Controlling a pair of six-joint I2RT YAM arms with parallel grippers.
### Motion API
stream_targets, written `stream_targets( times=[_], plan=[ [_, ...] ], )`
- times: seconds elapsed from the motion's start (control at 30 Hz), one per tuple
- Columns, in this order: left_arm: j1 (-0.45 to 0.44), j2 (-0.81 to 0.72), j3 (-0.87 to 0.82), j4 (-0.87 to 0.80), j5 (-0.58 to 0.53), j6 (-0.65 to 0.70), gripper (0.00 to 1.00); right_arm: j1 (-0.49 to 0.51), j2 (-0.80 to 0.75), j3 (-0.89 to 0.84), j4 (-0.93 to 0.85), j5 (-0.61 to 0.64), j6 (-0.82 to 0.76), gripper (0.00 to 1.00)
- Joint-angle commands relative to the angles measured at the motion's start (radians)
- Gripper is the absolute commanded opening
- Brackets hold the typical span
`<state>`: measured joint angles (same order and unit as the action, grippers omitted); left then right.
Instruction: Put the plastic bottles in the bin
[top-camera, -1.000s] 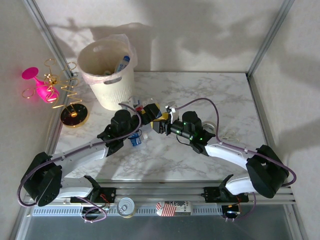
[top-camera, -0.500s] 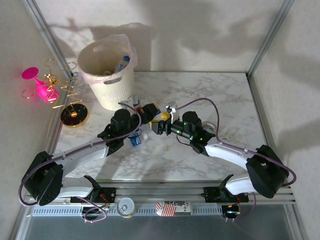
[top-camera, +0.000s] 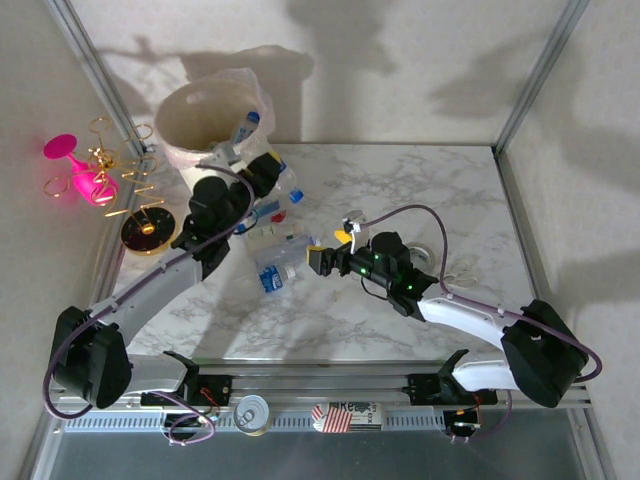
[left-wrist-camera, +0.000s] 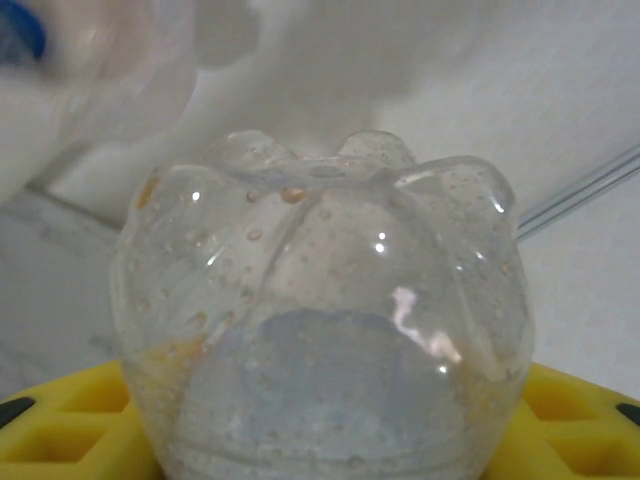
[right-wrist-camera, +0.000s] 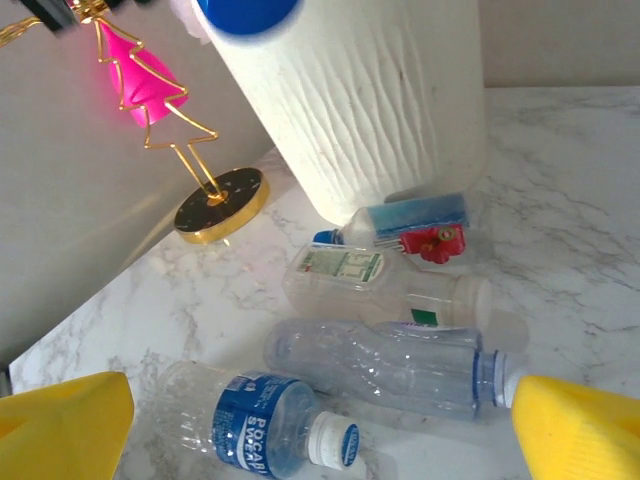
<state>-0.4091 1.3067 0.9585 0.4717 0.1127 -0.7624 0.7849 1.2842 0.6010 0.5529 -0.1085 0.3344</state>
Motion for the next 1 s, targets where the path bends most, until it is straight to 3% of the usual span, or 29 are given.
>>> stream_targets(
  times=[0.0,0.23,0.43,0.6,0.83,0.93,0.97],
  plan=[
    [0.038,0.029,0.112,-0.032,-0.005,0.083,0.50,-0.003,-0.010,-0.006,-0.026,0.064,0.006,0.99],
    [0.172,0.113,0.273,-0.027,-0.052,0.123,0.50,-0.003,-0.015,-0.001,-0.058,0.114,0.017,0.99],
    [0.296,0.218,0.396,-0.049,-0.055,0.069,0.50,-0.003,-0.046,-0.014,-0.084,0.159,0.014,0.99],
    [0.342,0.313,0.512,-0.123,-0.056,0.066,0.51,-0.003,-0.075,-0.025,-0.096,0.176,0.011,0.99],
    [0.349,0.398,0.605,-0.209,-0.025,0.055,0.69,-0.004,-0.084,-0.032,-0.106,0.176,0.021,0.99],
    [0.349,0.395,0.608,-0.222,-0.031,0.059,0.95,-0.003,-0.086,-0.029,-0.111,0.172,0.024,0.99],
    [0.349,0.390,0.609,-0.226,-0.033,0.062,0.99,-0.003,-0.086,-0.029,-0.111,0.169,0.022,0.99]
  ],
)
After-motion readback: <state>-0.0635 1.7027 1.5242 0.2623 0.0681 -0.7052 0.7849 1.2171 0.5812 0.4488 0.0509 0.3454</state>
